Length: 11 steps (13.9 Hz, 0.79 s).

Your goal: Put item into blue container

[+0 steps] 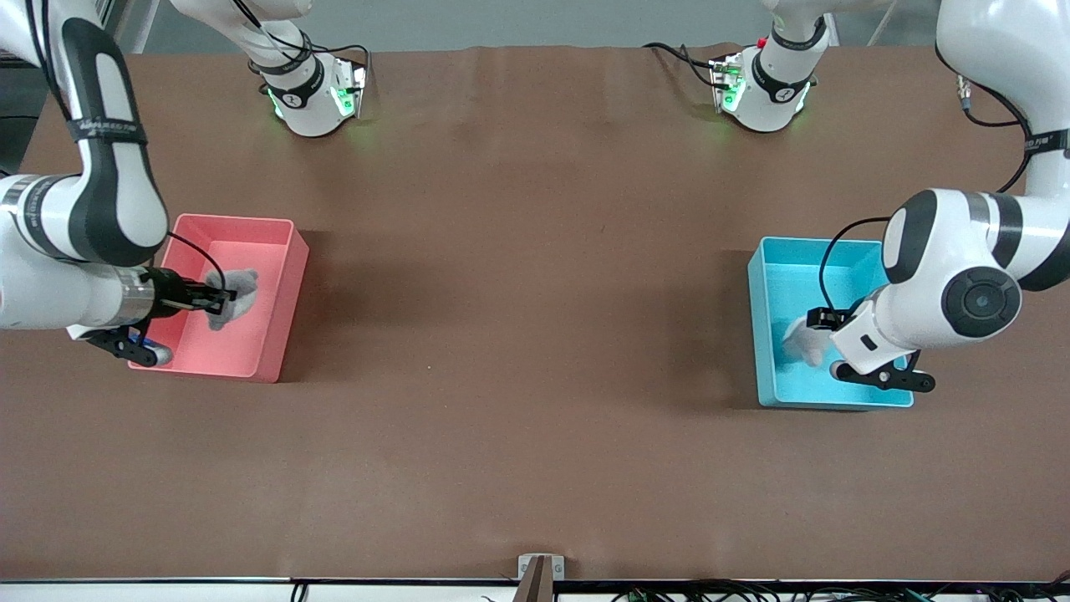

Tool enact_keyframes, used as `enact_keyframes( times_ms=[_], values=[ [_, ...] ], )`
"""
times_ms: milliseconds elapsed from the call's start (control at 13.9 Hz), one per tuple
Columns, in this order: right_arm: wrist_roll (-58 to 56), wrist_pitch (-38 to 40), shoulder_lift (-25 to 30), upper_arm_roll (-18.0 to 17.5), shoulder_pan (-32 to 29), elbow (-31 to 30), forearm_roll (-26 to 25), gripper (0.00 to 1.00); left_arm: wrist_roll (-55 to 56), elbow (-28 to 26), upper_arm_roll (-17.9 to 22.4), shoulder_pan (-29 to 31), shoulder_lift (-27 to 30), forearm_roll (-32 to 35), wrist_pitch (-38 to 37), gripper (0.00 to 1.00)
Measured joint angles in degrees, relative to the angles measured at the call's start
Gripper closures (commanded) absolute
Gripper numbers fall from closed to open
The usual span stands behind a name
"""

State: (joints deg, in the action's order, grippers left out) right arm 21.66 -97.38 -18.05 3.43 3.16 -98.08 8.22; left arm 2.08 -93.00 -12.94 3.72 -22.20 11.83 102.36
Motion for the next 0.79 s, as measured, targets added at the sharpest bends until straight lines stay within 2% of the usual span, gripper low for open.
enact_keyframes(
  times_ms=[215, 358, 573, 789],
  values=[
    [16.3, -1.0, -0.3, -0.6, 10.4, 4.0, 0.8, 0.99, 0.1, 5.3, -0.7, 0.0, 2.7, 0.0, -5.4, 0.0],
    [25.8, -4.8, -1.6, -0.7, 16.5, 5.4, 2.4, 0.99, 0.1, 8.6, -0.7, 0.1, 3.1, -2.2, -8.9, 0.0],
    [38.9, -15.4, -6.1, -0.7, 24.6, 5.9, 3.2, 0.99, 1.0, 11.2, -0.8, 0.0, 3.2, -5.7, -12.0, 0.0],
    [51.6, -28.4, -14.0, -0.7, 33.3, 6.2, 3.2, 0.99, 7.4, 13.1, -2.7, 0.0, 4.5, -7.6, -13.8, 0.0]
  ],
)
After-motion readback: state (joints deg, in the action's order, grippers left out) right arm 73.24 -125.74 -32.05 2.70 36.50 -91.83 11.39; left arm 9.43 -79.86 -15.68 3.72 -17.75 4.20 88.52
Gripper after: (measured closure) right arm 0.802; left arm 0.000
